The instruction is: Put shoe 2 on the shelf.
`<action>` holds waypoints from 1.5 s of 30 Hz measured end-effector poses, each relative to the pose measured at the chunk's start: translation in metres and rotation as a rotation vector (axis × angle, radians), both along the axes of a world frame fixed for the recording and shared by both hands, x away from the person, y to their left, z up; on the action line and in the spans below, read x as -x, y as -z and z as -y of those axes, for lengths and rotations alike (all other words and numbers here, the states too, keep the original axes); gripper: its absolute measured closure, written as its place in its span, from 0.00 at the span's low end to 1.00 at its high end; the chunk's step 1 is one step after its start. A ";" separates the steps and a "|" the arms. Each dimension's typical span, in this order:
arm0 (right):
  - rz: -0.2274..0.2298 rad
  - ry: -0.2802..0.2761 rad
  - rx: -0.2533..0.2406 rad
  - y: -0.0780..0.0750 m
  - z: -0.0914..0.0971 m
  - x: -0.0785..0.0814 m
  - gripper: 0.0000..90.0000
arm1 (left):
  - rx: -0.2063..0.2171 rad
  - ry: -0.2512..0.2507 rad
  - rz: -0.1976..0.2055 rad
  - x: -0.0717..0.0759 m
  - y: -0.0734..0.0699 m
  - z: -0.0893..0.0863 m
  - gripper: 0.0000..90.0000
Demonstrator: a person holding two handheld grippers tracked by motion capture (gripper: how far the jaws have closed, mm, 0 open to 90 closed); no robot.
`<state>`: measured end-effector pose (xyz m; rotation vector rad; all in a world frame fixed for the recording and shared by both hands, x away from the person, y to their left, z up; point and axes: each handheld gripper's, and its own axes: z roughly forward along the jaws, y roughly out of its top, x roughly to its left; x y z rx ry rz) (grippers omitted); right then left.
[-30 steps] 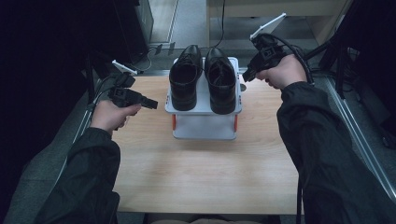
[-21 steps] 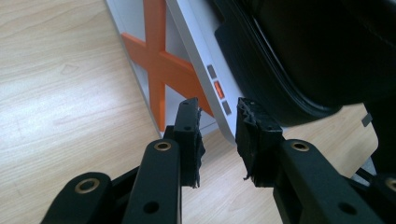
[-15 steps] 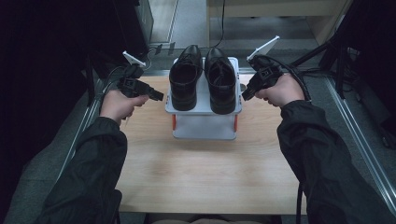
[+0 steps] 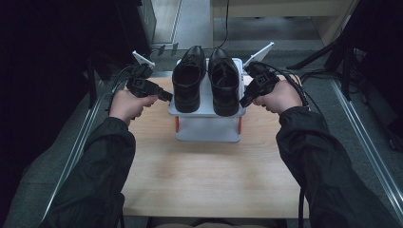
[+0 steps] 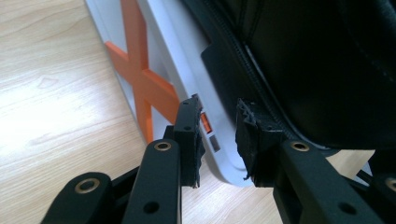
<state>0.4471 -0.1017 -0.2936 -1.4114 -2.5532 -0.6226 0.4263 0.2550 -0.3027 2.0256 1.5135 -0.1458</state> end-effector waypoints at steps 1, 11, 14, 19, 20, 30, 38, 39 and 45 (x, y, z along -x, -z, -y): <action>0.004 -0.004 -0.002 0.000 -0.001 0.000 0.92 | 0.006 -0.002 0.004 0.000 0.000 0.001 0.78; 0.035 0.032 -0.026 0.007 -0.009 -0.011 0.92 | 0.001 -0.019 0.000 -0.006 0.001 0.002 0.79; 0.046 0.046 -0.034 0.009 -0.010 -0.016 0.92 | -0.008 -0.021 0.007 -0.010 0.003 0.003 0.79; 0.077 0.074 -0.032 0.011 -0.013 -0.024 0.92 | 0.015 -0.046 -0.008 -0.018 0.005 0.001 0.78; 0.090 0.082 -0.035 0.011 -0.013 -0.026 0.92 | 0.024 -0.053 -0.009 -0.020 0.005 0.000 0.77; 0.126 0.138 -0.027 0.016 -0.015 -0.048 0.92 | -0.033 -0.061 0.001 -0.039 0.007 0.004 0.78; 0.161 0.098 0.021 0.014 -0.032 -0.049 0.94 | -0.045 -0.080 0.003 -0.042 0.006 0.007 0.78; 0.160 0.100 0.020 0.014 -0.032 -0.049 0.94 | -0.051 -0.078 0.007 -0.043 0.005 0.008 0.78; 0.152 0.113 0.021 0.014 -0.032 -0.050 0.98 | -0.056 -0.085 0.003 -0.043 0.005 0.010 0.78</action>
